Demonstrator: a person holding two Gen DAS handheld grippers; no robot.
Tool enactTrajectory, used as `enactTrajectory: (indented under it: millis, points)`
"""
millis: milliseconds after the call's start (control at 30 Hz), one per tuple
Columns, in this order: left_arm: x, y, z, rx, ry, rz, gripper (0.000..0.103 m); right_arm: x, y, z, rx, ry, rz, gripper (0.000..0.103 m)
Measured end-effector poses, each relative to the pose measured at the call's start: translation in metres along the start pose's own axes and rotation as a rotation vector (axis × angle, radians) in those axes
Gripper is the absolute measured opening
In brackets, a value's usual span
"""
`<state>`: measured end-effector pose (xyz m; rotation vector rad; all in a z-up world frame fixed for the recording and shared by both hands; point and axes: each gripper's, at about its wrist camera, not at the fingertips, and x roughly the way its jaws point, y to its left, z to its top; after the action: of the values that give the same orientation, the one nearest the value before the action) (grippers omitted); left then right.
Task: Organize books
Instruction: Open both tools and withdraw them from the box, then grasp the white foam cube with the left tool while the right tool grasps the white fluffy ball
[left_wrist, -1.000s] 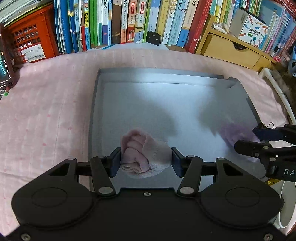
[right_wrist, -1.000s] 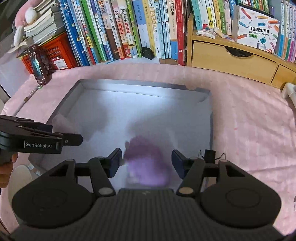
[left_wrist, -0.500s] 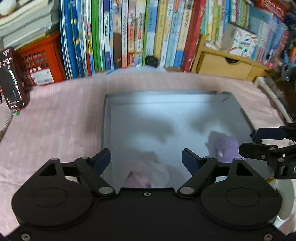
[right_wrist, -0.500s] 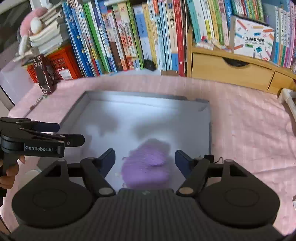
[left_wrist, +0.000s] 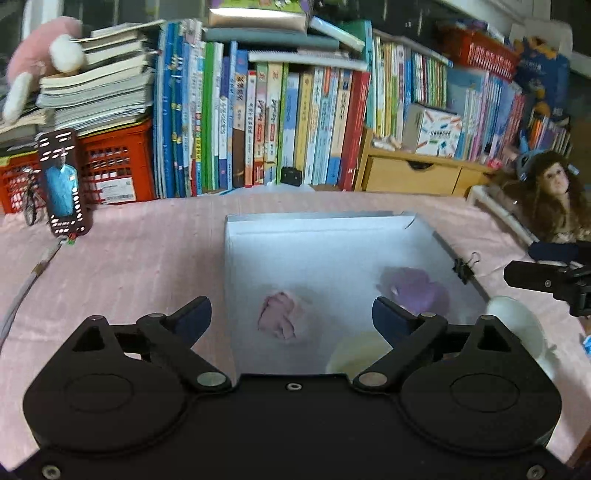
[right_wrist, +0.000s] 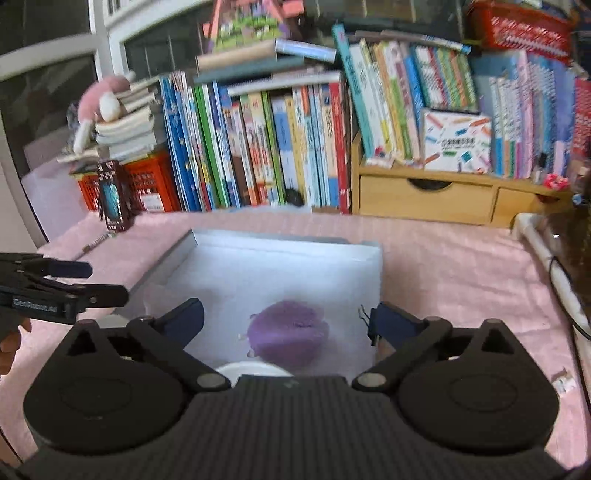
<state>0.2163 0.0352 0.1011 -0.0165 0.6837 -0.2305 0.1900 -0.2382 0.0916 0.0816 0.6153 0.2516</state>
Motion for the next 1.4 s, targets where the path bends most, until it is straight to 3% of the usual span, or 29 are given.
enactTrajectory:
  millis: [200, 567, 800, 1167, 1400]
  points:
    - [-0.043, 0.000, -0.032, 0.011, -0.106, 0.011, 0.096, -0.029, 0.003, -0.023, -0.010, -0.101, -0.030, 0.103]
    - [-0.078, -0.016, -0.090, 0.034, -0.195, 0.078, 0.101, -0.060, 0.007, -0.076, -0.027, -0.233, -0.078, 0.103]
    - [-0.072, -0.025, -0.128, 0.028, -0.187, 0.096, 0.103, -0.063, 0.004, -0.096, -0.012, -0.219, -0.063, 0.103]
    - [-0.077, -0.033, -0.151, 0.028, -0.185, 0.087, 0.103, -0.058, 0.013, -0.126, -0.082, -0.194, -0.132, 0.103]
    - [-0.082, -0.041, -0.153, -0.035, -0.174, -0.004, 0.103, -0.053, 0.017, -0.135, -0.098, -0.167, -0.146, 0.103]
